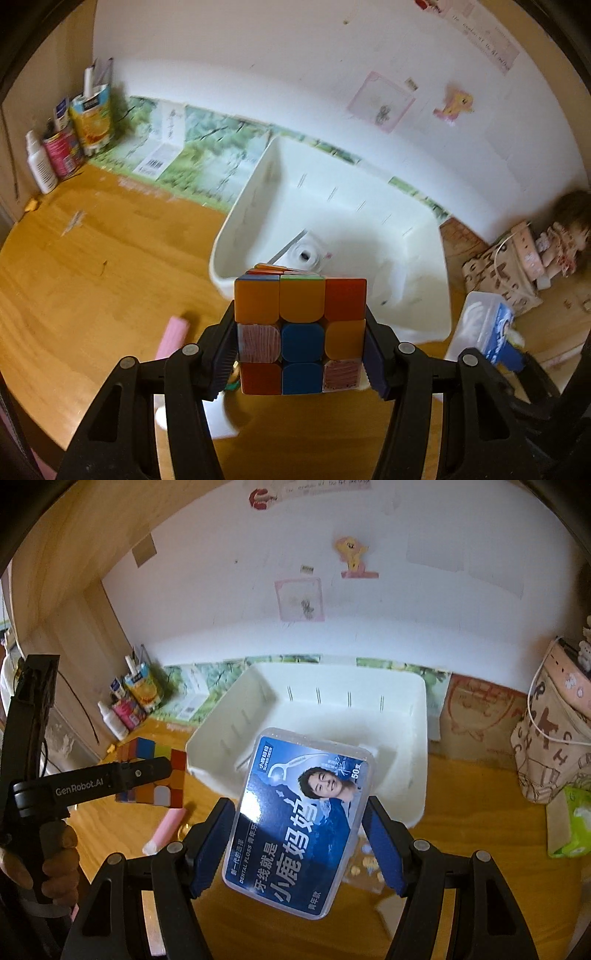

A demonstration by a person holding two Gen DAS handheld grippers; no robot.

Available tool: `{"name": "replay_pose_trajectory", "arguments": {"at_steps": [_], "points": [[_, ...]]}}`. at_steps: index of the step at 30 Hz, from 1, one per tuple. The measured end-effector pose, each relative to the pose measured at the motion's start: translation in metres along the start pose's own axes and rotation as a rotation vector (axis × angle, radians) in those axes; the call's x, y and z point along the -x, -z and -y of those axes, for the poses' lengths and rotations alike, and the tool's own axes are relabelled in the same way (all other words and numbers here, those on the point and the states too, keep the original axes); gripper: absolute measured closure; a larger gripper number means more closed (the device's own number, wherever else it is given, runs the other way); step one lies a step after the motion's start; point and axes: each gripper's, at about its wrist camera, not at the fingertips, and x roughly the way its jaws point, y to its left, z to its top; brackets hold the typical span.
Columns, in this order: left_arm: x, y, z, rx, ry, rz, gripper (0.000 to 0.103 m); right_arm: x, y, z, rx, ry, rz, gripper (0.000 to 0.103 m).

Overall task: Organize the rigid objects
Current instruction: 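Lift the Rubik's cube and floss box and carry both over the white bin, then open the left gripper releasing the cube while the right gripper releases the floss box into the bin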

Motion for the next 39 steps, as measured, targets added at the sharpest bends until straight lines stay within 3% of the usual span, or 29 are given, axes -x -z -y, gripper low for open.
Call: {"name": "replay_pose_trajectory", "arguments": {"at_steps": [8, 14, 19, 36, 39], "points": [[-0.024, -0.018, 0.008, -0.022, 0.064, 0.014, 0.041, -0.020, -0.008, 0.008, -0.017, -0.007, 0.061, 0.032], [-0.041, -0.024, 0.010, -0.058, 0.113, 0.032, 0.041, -0.043, -0.012, 0.012, -0.003, 0.013, 0.059, 0.032], [-0.052, -0.029, 0.013, -0.100, 0.108, 0.052, 0.041, -0.059, -0.012, 0.018, -0.018, 0.015, 0.067, 0.032], [-0.082, -0.031, 0.027, -0.163, 0.063, 0.001, 0.041, -0.080, -0.010, 0.038, -0.060, 0.031, 0.037, 0.032], [-0.077, -0.031, 0.028, -0.163, 0.062, 0.020, 0.029, -0.080, -0.010, 0.038, -0.055, 0.043, 0.026, 0.031]]}}
